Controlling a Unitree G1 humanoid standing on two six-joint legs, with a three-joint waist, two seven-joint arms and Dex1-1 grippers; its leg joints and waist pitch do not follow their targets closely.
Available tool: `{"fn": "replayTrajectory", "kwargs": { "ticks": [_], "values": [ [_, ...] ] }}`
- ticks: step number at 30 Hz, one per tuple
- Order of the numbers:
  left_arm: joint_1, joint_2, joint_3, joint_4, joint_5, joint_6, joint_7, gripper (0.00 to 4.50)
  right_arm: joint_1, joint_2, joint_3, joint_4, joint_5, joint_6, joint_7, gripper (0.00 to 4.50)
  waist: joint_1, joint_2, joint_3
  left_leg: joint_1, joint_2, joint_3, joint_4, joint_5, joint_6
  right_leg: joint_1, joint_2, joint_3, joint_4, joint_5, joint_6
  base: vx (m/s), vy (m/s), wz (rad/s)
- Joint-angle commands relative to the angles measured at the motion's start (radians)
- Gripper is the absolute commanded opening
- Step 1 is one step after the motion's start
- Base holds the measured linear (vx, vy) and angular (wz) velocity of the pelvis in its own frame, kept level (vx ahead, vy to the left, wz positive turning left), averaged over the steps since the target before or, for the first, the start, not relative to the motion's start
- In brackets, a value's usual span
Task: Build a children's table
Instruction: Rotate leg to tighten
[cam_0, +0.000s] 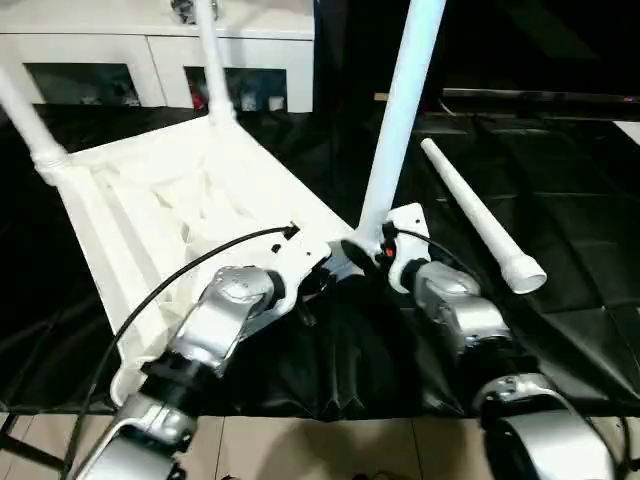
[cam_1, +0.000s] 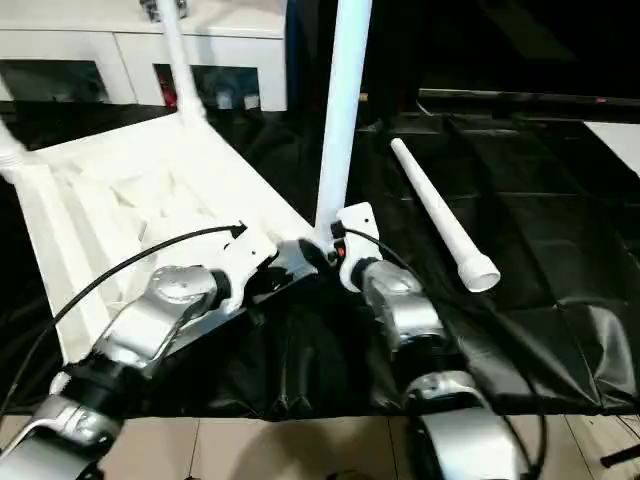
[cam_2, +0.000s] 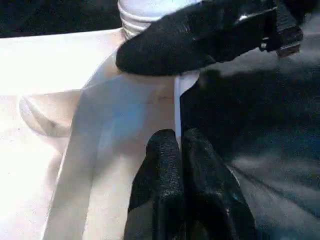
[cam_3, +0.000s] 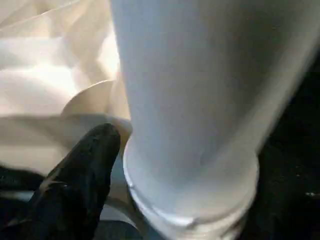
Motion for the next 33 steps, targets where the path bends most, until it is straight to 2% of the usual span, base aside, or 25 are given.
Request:
{"fn": "replayTrajectory", "kwargs": {
  "ticks": [1,2,4,6,7,11,12,13,14,16,17,18,20,22,23,24,27,28,30,33],
  "values": [
    [0.002,-0.008,-0.023,-0.059,-0.038,-0.059,-0.049,0.0,0.024,-0.004,0.048,-0.031,-0.005,0.007,0.079,3.78,0.007,0.005,-0.075,0.007,0.018,-0.001,-0.06,-0.243,0.044,0.06,-0.07,0.044,-0.088,-0.337,-0.177,0.0,0.0,0.0],
    [0.012,0.006,-0.026,-0.071,-0.047,-0.066,-0.082,0.0,0.036,-0.03,0.057,-0.051,-0.005,0.008,0.132,3.78,0.01,0.005,-0.075,0.01,0.019,-0.001,-0.06,-0.248,0.041,0.06,-0.069,0.045,-0.088,-0.333,-0.175,0.0,0.0,0.0],
    [0.026,0.031,-0.029,-0.093,-0.071,-0.067,-0.143,0.0,0.059,-0.073,0.073,-0.091,0.001,0.007,0.227,3.78,0.011,0.004,-0.075,0.007,0.019,-0.002,-0.062,-0.254,0.043,0.063,-0.069,0.045,-0.086,-0.333,-0.173,0.0,0.0,0.0],
    [0.03,0.051,-0.035,-0.101,-0.081,-0.075,-0.183,0.0,0.075,-0.1,0.083,-0.118,0.009,0.003,0.289,3.78,0.014,0.005,-0.074,0.009,0.02,-0.002,-0.062,-0.256,0.047,0.06,-0.069,0.045,-0.087,-0.332,-0.175,0.0,0.0,0.0],
    [0.036,0.087,-0.047,-0.106,-0.091,-0.086,-0.248,0.0,0.104,-0.147,0.102,-0.175,0.033,0.008,0.402,3.78,0.015,0.007,-0.075,0.011,0.018,-0.001,-0.061,-0.262,0.05,0.06,-0.067,0.045,-0.087,-0.335,-0.174,0.0,0.0,0.0],
    [0.037,0.109,-0.056,-0.103,-0.096,-0.097,-0.288,0.0,0.121,-0.175,0.116,-0.21,0.05,0.018,0.466,3.78,0.023,0.008,-0.076,0.01,0.022,-0.002,-0.063,-0.253,0.051,0.061,-0.067,0.046,-0.083,-0.316,-0.183,0.0,0.0,0.0],
    [0.036,0.116,-0.057,-0.1,-0.097,-0.101,-0.303,0.0,0.126,-0.184,0.121,-0.221,0.054,0.021,0.485,3.78,0.025,0.014,-0.073,0.012,0.022,-0.002,-0.063,-0.263,0.044,0.057,-0.068,0.046,-0.086,-0.33,-0.183,0.0,0.0,0.0],
    [0.036,0.116,-0.057,-0.1,-0.097,-0.101,-0.303,0.0,0.126,-0.184,0.121,-0.221,0.054,0.021,0.485,3.78,0.025,0.009,-0.074,0.012,0.021,-0.002,-0.062,-0.266,0.04,0.059,-0.068,0.046,-0.086,-0.34,-0.18,0.0,0.0,0.0],
    [0.028,0.132,-0.061,-0.09,-0.103,-0.11,-0.345,0.0,0.145,-0.212,0.131,-0.268,0.076,0.04,0.551,3.78,0.029,0.015,-0.073,0.016,0.02,-0.002,-0.063,-0.274,0.038,0.058,-0.066,0.046,-0.091,-0.349,-0.175,0.0,0.0,0.0],
    [0.023,0.14,-0.062,-0.085,-0.106,-0.114,-0.365,0.0,0.156,-0.225,0.135,-0.293,0.086,0.045,0.583,3.78,0.033,0.014,-0.073,0.019,0.024,-0.001,-0.063,-0.277,0.04,0.054,-0.065,0.049,-0.088,-0.331,-0.179,0.0,0.0,0.0],
    [0.02,0.144,-0.063,-0.083,-0.107,-0.116,-0.376,0.0,0.161,-0.232,0.137,-0.306,0.091,0.047,0.6,3.78,0.033,0.013,-0.074,0.018,0.023,-0.001,-0.063,-0.276,0.039,0.056,-0.065,0.048,-0.087,-0.324,-0.184,0.0,0.0,0.0],
    [0.015,0.15,-0.065,-0.078,-0.109,-0.117,-0.388,0.0,0.171,-0.241,0.14,-0.327,0.097,0.052,0.624,3.78,0.034,0.012,-0.075,0.013,0.023,-0.002,-0.064,-0.264,0.04,0.061,-0.066,0.048,-0.083,-0.306,-0.189,0.0,0.0,0.0],
    [0.008,0.159,-0.068,-0.071,-0.112,-0.118,-0.405,0.0,0.185,-0.255,0.148,-0.358,0.11,0.072,0.662,3.45,0.038,0.01,-0.075,0.013,0.023,-0.001,-0.063,-0.257,0.041,0.061,-0.066,0.049,-0.081,-0.295,-0.194,0.0,0.0,0.0],
    [0.005,0.163,-0.069,-0.067,-0.114,-0.118,-0.412,0.0,0.193,-0.262,0.155,-0.374,0.117,0.086,0.682,3.41,0.043,0.011,-0.075,0.012,0.023,-0.002,-0.063,-0.251,0.041,0.062,-0.069,0.048,-0.082,-0.309,-0.189,0.0,0.0,0.0],
    [0.003,0.166,-0.068,-0.063,-0.115,-0.119,-0.419,0.0,0.199,-0.267,0.162,-0.385,0.118,0.095,0.694,3.13,0.044,0.012,-0.074,0.013,0.023,-0.001,-0.064,-0.253,0.04,0.061,-0.068,0.048,-0.084,-0.318,-0.184,0.0,0.0,0.0],
    [0.002,0.167,-0.068,-0.06,-0.116,-0.12,-0.423,0.0,0.201,-0.27,0.167,-0.39,0.118,0.1,0.7,3.04,0.047,0.012,-0.075,0.013,0.023,-0.001,-0.063,-0.254,0.039,0.061,-0.067,0.048,-0.085,-0.327,-0.178,0.0,0.0,0.0],
    [0.006,0.169,-0.066,-0.054,-0.114,-0.126,-0.425,0.0,0.209,-0.27,0.175,-0.396,0.112,0.103,0.7,2.98,0.049,0.012,-0.074,0.015,0.023,-0.002,-0.065,-0.266,0.03,0.059,-0.068,0.047,-0.087,-0.346,-0.173,0.0,0.0,0.0],
    [0.009,0.165,-0.064,-0.048,-0.11,-0.129,-0.42,0.0,0.212,-0.27,0.177,-0.394,0.107,0.104,0.694,2.82,0.051,0.016,-0.075,0.016,0.023,-0.003,-0.064,-0.267,0.027,0.059,-0.068,0.047,-0.086,-0.344,-0.173,0.0,0.0,0.0],
    [0.01,0.157,-0.063,-0.042,-0.104,-0.127,-0.406,0.0,0.216,-0.265,0.176,-0.389,0.097,0.104,0.675,2.79,0.05,0.014,-0.074,0.015,0.022,-0.003,-0.065,-0.27,0.025,0.06,-0.068,0.047,-0.086,-0.341,-0.173,0.0,0.0,0.0],
    [-0.009,0.117,-0.038,-0.005,-0.083,-0.123,-0.306,0.0,0.213,-0.222,0.15,-0.357,0.083,0.098,0.581,2.76,0.049,0.011,-0.073,0.018,0.021,-0.002,-0.064,-0.273,0.02,0.057,-0.068,0.047,-0.089,-0.356,-0.17,0.0,0.0,0.0]
  ]
}}
